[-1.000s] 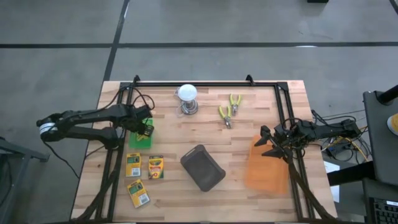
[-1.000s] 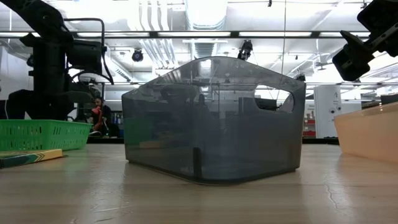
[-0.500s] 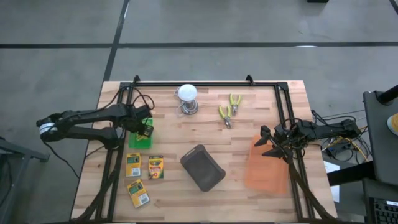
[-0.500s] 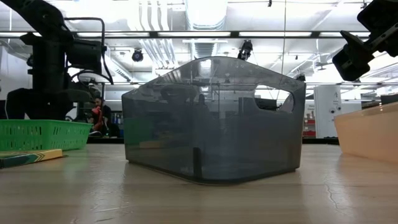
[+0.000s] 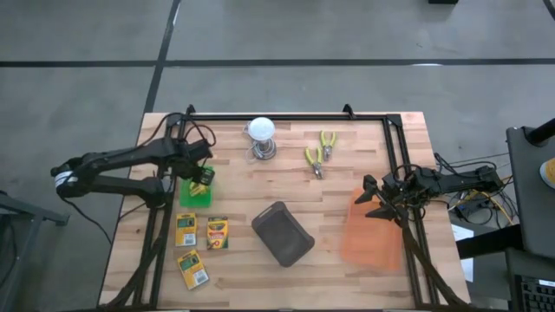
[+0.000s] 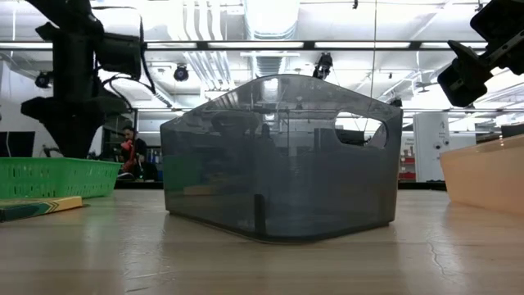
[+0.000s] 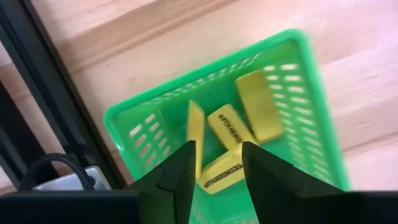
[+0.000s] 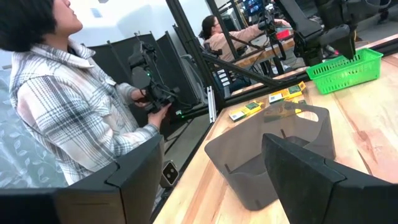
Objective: Pick & Place School Supplies
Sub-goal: Move the green bin to the top left of the table
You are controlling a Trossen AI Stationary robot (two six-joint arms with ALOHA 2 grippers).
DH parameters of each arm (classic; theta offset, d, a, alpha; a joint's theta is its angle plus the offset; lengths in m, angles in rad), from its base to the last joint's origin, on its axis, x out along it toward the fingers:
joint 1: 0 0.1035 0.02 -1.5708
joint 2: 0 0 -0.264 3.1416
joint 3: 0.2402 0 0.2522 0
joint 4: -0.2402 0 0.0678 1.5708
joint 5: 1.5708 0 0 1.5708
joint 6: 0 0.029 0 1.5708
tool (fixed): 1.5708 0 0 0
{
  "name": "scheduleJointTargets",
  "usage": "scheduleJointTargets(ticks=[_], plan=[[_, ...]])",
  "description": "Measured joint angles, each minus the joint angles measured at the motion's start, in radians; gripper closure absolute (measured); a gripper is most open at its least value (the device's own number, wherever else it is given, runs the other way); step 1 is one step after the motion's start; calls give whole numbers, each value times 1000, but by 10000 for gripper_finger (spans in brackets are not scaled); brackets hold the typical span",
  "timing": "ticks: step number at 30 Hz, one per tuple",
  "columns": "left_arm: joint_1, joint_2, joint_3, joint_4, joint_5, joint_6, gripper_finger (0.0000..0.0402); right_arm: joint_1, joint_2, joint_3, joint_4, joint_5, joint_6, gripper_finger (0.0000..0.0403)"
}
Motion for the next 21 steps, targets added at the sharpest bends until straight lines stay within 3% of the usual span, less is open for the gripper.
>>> scheduleJointTargets(ticks=[21], plan=[[1,0,149,-84,-27,-9,266,0,0,0,0,0,0,136]])
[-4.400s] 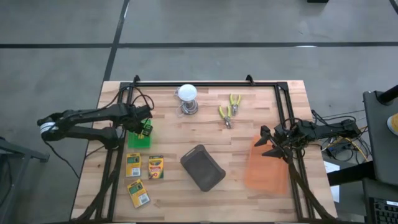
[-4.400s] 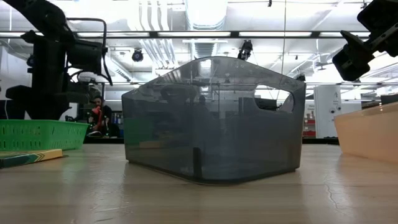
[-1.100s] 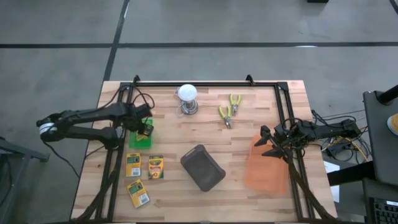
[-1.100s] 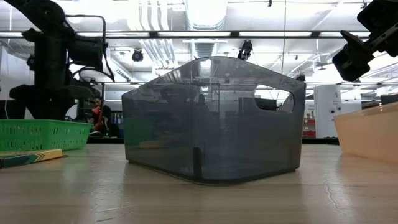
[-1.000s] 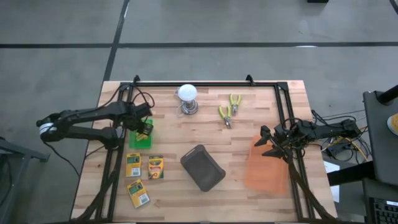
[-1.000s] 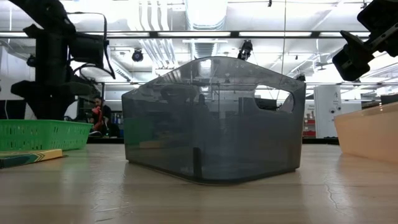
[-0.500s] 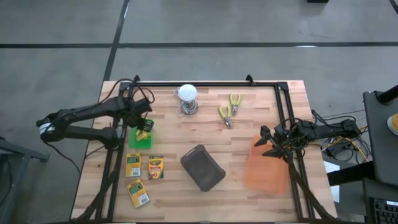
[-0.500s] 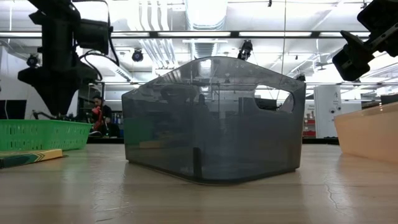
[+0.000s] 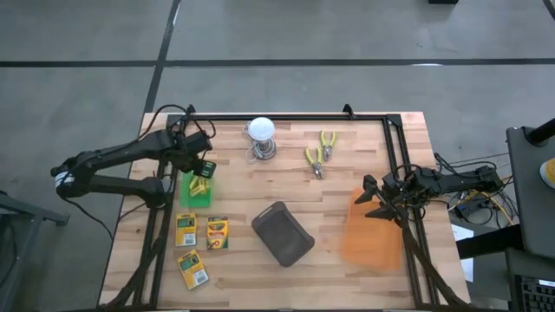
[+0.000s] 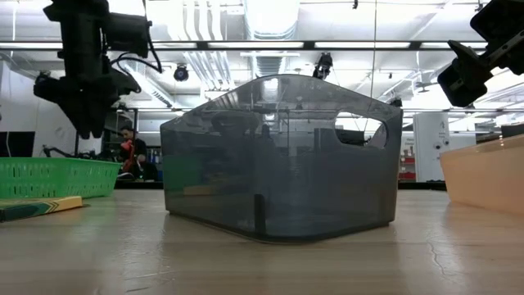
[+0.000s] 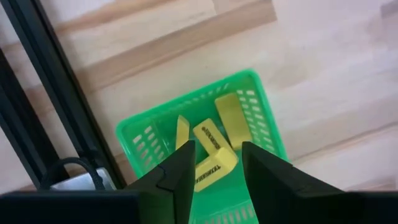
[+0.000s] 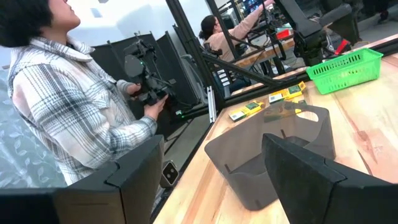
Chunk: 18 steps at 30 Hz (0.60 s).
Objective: Pick & Place School Supplies
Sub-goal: Move the green bin to the top left of the table
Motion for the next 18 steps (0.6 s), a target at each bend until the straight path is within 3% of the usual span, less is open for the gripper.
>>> scheduleJointTargets(ticks=[18], plan=[[0,0,73,73,-111,18,266,0,0,0,0,0,0,135]])
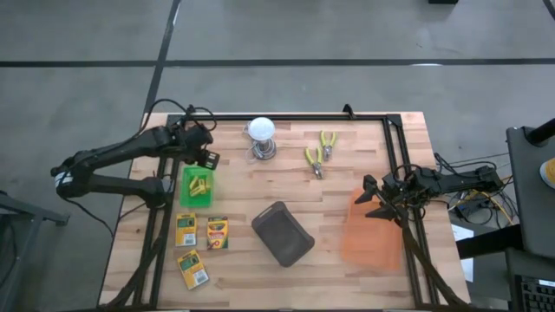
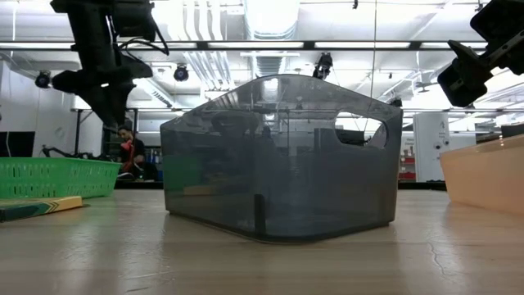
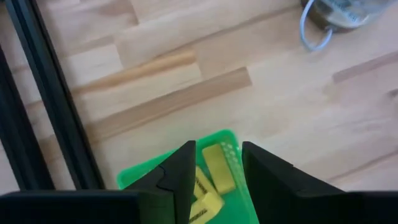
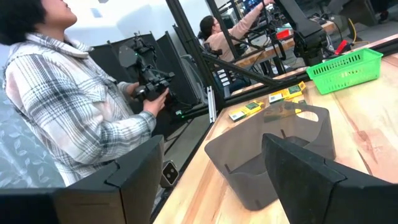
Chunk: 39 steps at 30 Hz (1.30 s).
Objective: Pick & Place School Supplies
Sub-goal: Move the green bin to the top left of the table
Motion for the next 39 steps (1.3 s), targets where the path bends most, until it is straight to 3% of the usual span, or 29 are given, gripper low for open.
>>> scheduleJointTargets(ticks=[15,26,39], plan=[[0,0,1,60,-20,-2,266,0,0,0,0,0,0,138],[2,0,1,227,-59,0,266,0,0,0,0,0,0,142],[2,0,1,448,-23,54,266,0,0,0,0,0,0,136]])
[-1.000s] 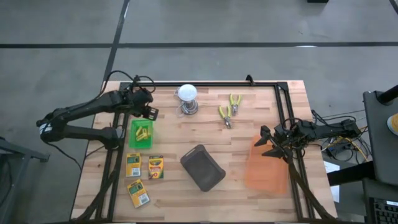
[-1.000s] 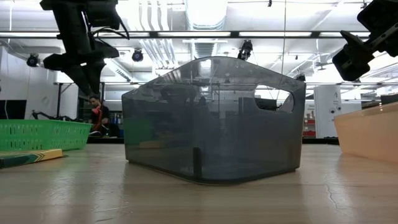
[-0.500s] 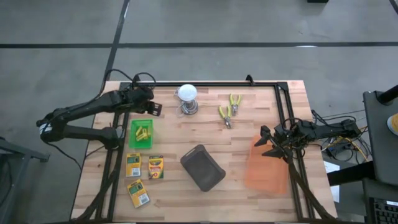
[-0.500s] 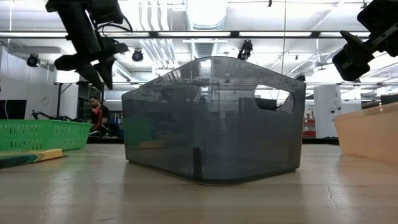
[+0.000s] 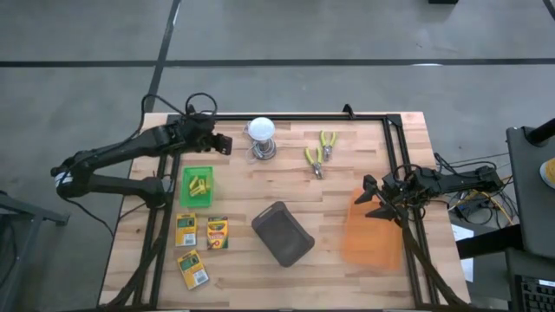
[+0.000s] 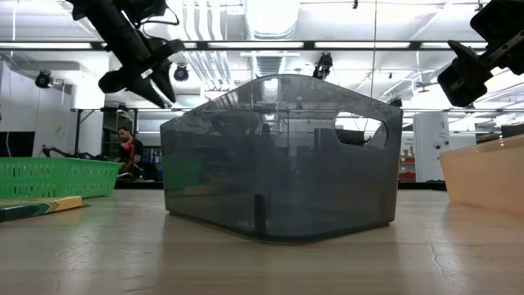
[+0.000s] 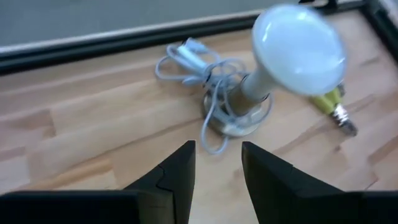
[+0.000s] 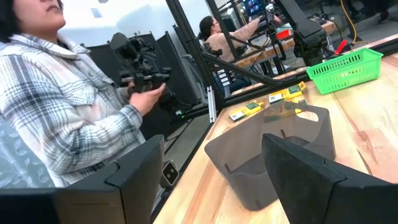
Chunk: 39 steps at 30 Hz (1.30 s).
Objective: Pick & Place School Supplies
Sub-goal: Move the green bin to the top left of the table
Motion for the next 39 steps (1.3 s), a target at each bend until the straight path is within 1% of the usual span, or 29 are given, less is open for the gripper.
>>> scheduleJointTargets(ticks=[6,12,17,28,34,35,39], plan=[[3,0,0,134,-1,33,266,0,0,0,0,0,0,142],[6,0,0,230,-6,43,266,0,0,0,0,0,0,139],[6,8,0,293,-6,72,266,0,0,0,0,0,0,135],[6,40,0,422,2,92,266,0,0,0,0,0,0,141],[2,40,0,452,3,120,266,0,0,0,0,0,0,136],[0,40,0,455,8,129,266,0,0,0,0,0,0,135],[0,31,0,455,82,172,266,0,0,0,0,0,0,138]])
